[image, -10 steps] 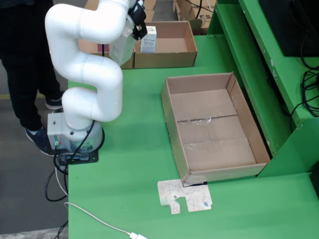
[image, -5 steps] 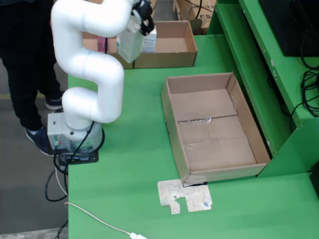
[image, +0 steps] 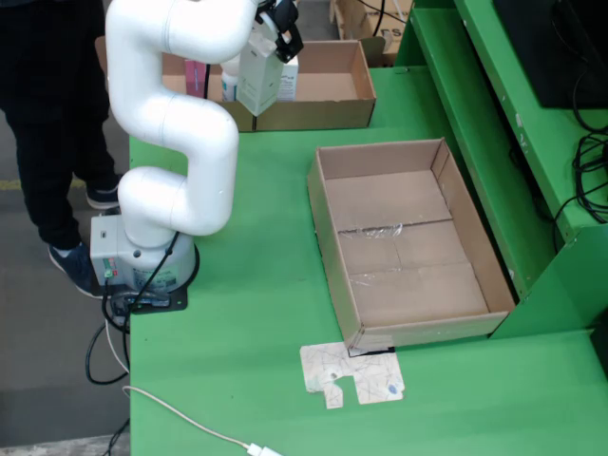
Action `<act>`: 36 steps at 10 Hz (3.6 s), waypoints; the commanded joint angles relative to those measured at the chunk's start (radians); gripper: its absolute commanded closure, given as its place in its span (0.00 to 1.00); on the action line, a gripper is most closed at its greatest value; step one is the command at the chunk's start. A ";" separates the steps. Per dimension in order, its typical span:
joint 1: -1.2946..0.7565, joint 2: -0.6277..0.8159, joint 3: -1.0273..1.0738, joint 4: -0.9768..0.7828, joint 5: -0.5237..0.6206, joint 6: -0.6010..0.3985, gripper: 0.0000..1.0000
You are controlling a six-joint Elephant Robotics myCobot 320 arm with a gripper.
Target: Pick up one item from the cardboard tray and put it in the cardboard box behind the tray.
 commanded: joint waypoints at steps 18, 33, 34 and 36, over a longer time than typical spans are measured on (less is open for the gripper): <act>0.155 -0.223 0.017 0.506 -0.133 0.007 1.00; 0.155 -0.223 0.017 0.506 -0.133 0.008 1.00; 0.155 -0.223 0.017 0.506 -0.133 0.008 1.00; 0.155 -0.223 0.017 0.506 -0.133 0.008 1.00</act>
